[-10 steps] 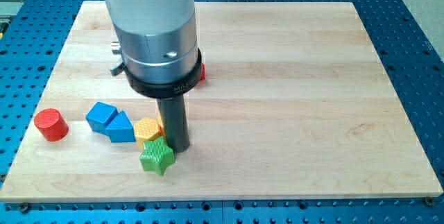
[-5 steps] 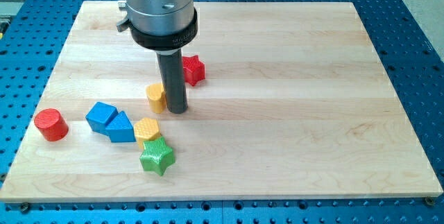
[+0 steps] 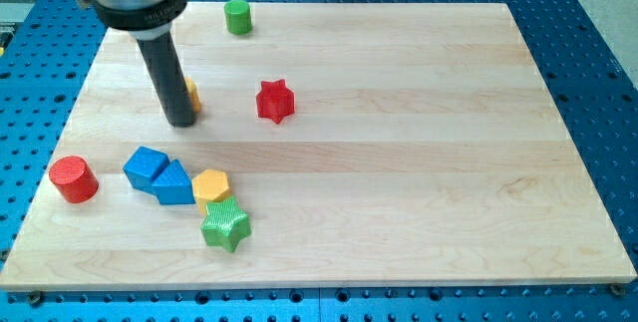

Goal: Place the heart left of the green circle

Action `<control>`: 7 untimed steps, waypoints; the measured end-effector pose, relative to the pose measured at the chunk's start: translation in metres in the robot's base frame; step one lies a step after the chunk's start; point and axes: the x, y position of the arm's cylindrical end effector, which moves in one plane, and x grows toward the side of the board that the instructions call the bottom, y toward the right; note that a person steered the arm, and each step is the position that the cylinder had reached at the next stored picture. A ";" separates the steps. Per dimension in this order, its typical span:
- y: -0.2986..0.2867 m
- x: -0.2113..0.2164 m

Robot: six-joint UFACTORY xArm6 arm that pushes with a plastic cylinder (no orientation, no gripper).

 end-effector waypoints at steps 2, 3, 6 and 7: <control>-0.011 -0.016; -0.017 -0.068; 0.008 -0.071; 0.008 -0.103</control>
